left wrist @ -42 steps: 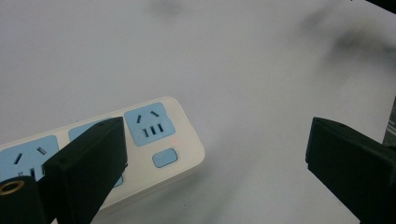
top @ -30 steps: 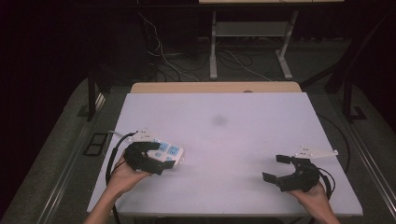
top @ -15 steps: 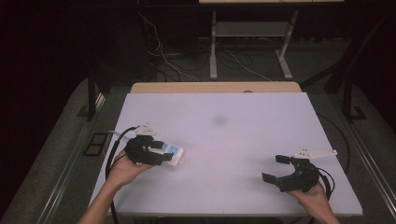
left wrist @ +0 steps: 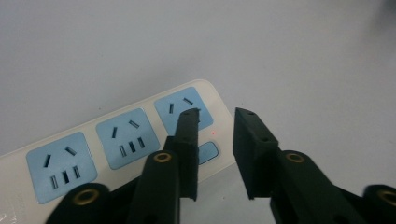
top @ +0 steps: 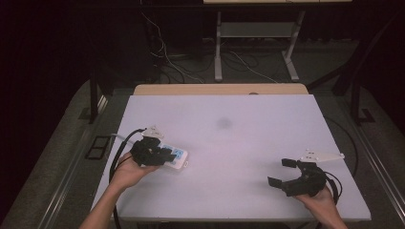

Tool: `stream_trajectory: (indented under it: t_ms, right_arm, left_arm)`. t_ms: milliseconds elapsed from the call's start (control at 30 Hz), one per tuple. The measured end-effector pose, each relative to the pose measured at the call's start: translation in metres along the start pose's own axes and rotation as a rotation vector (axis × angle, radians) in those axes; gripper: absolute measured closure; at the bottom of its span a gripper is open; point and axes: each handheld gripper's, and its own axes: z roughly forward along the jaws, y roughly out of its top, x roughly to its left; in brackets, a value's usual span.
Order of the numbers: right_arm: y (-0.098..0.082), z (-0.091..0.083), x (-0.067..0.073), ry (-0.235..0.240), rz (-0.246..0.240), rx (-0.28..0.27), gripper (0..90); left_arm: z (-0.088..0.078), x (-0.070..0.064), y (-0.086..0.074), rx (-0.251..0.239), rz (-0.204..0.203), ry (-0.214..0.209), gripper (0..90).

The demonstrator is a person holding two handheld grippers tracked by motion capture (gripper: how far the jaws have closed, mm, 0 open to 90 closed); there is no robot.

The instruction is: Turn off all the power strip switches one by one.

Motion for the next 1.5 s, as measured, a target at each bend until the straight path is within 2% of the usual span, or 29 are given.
stream_trajectory:
  t_ms: [100, 233, 733, 1067, 1500]
  right_arm:
    - [0.000, 0.000, 0.000, 0.001, -0.001, 0.000, 0.5]
    - [0.000, 0.000, 0.000, 0.002, -0.003, 0.000, 0.5]
    - [0.000, 0.001, 0.000, 0.005, -0.007, 0.008, 0.5]
    - [0.000, 0.002, 0.001, 0.007, -0.011, 0.010, 0.5]
    - [0.000, 0.002, 0.001, 0.003, -0.010, 0.009, 0.5]
  left_arm:
    - [0.002, 0.001, 0.000, 0.011, 0.003, -0.005, 81.1]
    - [0.005, 0.002, 0.000, 0.029, 0.008, -0.006, 88.8]
    - [0.018, 0.003, 0.000, 0.094, 0.028, -0.001, 89.0]
    - [0.023, 0.003, 0.000, 0.118, 0.034, 0.005, 88.9]
    - [0.024, 0.008, -0.002, 0.103, 0.004, -0.024, 87.9]
